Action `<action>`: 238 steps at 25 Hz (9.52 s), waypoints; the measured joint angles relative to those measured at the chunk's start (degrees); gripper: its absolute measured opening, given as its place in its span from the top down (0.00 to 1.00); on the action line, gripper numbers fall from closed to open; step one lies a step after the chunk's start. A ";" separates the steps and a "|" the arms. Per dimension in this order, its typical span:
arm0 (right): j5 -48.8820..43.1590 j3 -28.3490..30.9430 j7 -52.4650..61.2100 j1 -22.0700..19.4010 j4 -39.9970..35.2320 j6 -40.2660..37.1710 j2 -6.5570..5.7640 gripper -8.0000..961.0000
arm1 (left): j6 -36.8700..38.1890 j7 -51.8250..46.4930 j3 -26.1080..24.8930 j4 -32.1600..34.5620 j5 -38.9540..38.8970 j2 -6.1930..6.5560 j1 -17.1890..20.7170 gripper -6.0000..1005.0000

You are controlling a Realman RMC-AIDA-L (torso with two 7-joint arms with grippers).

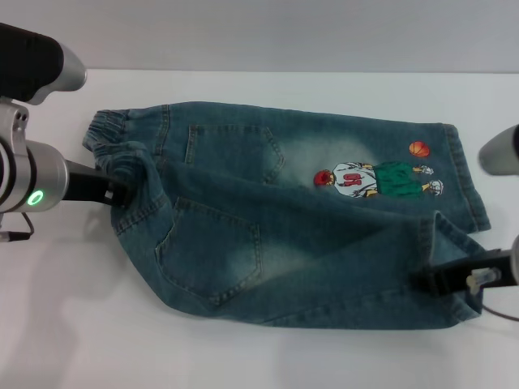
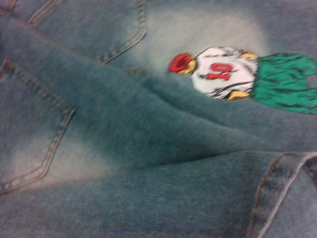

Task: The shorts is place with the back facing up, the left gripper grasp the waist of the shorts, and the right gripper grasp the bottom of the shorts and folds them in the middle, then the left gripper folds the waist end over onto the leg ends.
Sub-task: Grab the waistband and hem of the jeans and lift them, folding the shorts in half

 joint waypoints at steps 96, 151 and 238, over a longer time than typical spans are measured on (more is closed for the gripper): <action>-22.18 -0.59 7.68 -7.52 -6.88 -31.17 0.25 0.99 | 22.19 -0.67 -8.39 15.72 -2.46 -0.12 -9.44 0.78; -19.59 0.22 7.81 -6.08 1.13 -37.21 0.06 0.99 | 19.04 0.62 -12.26 18.24 -5.42 0.14 -10.34 0.14; -19.53 -0.03 7.50 -3.61 2.71 -35.35 -0.22 0.99 | 10.17 6.51 -5.82 26.32 -15.12 -0.12 -11.85 0.84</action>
